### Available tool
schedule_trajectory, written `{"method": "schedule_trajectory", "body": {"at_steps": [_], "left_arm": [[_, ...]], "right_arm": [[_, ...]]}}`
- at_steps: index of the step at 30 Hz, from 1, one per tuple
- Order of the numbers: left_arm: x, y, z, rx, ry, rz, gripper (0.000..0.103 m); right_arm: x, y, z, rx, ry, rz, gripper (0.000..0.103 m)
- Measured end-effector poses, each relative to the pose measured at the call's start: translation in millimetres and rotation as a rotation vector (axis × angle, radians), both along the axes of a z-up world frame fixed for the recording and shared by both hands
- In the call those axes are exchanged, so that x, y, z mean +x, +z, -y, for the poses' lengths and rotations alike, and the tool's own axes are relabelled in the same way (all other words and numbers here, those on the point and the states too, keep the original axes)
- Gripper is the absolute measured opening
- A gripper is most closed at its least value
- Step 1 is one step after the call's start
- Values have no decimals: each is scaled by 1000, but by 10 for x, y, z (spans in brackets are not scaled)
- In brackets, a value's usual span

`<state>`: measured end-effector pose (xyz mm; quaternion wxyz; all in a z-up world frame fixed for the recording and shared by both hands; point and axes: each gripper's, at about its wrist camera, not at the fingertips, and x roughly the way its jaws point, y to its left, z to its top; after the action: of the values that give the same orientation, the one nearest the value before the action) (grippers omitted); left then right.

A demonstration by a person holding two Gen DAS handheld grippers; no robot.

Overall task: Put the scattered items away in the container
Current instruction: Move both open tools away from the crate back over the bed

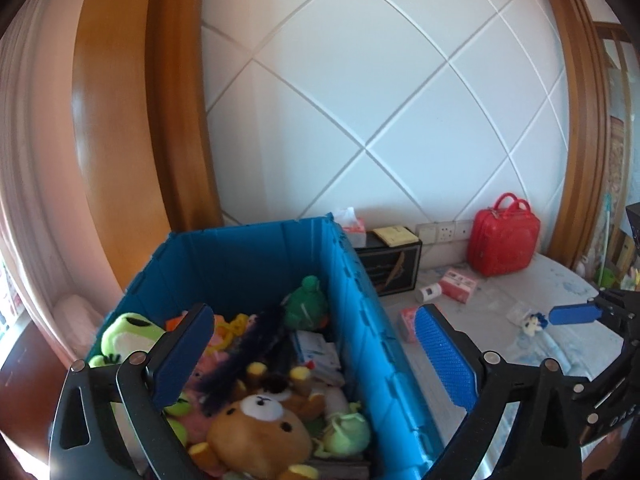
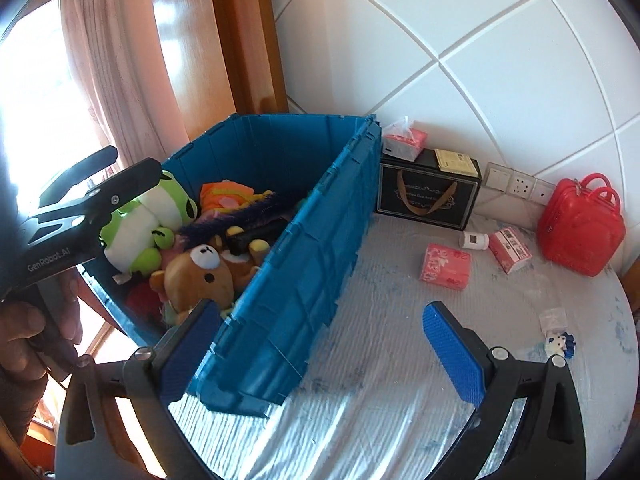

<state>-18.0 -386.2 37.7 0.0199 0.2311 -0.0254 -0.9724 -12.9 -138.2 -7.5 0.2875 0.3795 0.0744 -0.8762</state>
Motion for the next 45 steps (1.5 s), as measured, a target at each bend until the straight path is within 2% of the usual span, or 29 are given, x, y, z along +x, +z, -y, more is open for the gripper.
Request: {"method": "schedule_trajectory", "body": {"at_steps": [7,11,17,23,28,34,37,40,45], "left_arm": [[-70,-203,-868,13,-100,56,102],[-173,-279,-1231,17,-171,80,102],[-351,-442,-1665,57,-286,111,102],[-620,-792,-1970,99,-354,172,102],[-934,-1058,-2168,39,-339,234,102],[-1421,-1376,-2377,-19,-263,285,102],[-1703,-1577,-2488,-21,-209,312,102],[-2038,-1832,-2614,-6,-179,340,102],[-2647,-2401,-2779,-29,-134,393,102]], "right_arm": [[64,-68,-934,12,-87,22,103],[139,-135,-1376,7,-162,33,103],[285,-197,-1845,38,-278,47,103],[343,-298,-2197,69,-397,70,103],[254,-517,-2400,34,-436,122,103],[47,-813,-2675,12,-390,164,103],[-114,-958,-2854,31,-348,174,103],[-300,-1102,-3073,48,-314,178,103],[-507,-1438,-3406,76,-315,226,103]]}}
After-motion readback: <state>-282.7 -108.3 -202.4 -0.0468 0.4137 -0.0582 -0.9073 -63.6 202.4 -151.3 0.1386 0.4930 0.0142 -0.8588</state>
